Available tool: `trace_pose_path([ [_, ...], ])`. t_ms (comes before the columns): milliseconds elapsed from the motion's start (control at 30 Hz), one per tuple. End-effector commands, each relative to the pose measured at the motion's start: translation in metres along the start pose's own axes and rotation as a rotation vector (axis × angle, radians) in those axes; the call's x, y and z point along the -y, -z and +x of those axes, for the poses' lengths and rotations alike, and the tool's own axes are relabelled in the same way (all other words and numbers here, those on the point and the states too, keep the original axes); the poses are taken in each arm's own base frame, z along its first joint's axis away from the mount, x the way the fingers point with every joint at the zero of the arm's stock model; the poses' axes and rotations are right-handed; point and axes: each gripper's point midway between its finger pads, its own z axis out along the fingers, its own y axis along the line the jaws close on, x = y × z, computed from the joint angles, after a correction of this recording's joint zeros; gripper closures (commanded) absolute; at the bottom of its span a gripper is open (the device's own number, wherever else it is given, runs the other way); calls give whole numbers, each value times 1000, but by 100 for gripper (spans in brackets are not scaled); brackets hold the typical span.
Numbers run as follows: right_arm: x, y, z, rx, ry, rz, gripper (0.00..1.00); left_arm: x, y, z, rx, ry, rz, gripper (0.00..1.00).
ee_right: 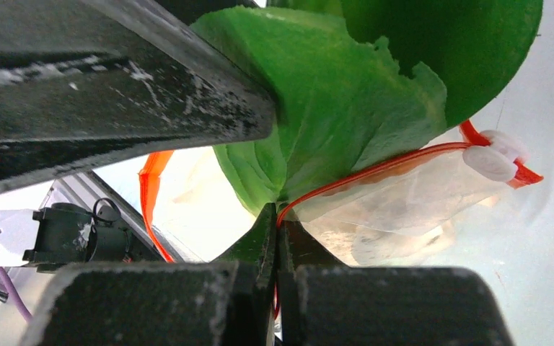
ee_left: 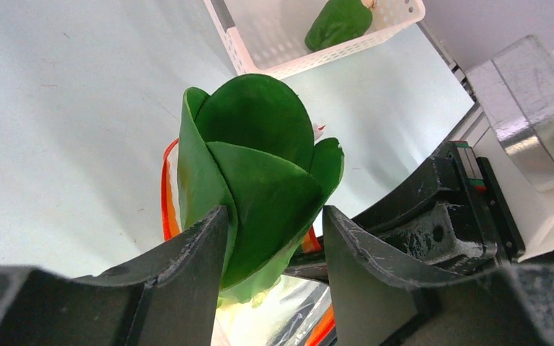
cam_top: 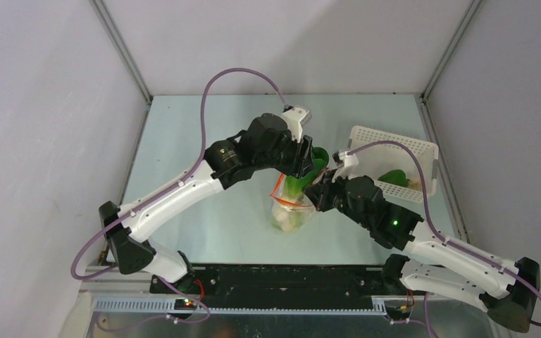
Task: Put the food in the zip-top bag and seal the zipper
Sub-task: Adjust the fake vegetable in the zipper food storage bag.
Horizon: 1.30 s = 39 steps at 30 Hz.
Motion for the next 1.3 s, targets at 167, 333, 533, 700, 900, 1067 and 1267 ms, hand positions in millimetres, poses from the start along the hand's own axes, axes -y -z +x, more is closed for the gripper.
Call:
trace_pose_path([
  [167, -30, 12, -38, 96, 38, -124, 100, 10, -14, 7, -39, -41, 30, 65],
  [333, -27, 22, -48, 125, 46, -130, 100, 5, -21, 34, -112, -68, 29, 92],
  [533, 1, 31, -58, 162, -21, -16, 100, -6, -14, 73, -194, -107, 33, 100],
  [700, 9, 31, -64, 191, -72, 25, 100, 12, -6, 78, -193, -139, 145, 100],
  [900, -12, 32, -75, 225, -58, -73, 100, 1, -18, 88, -269, -121, 69, 100],
  [1067, -15, 43, -92, 300, -51, -81, 100, -2, -22, 96, -305, -114, 51, 96],
  [1267, -37, 57, -105, 392, -8, -194, 100, -13, -26, 108, -345, -92, -5, 91],
])
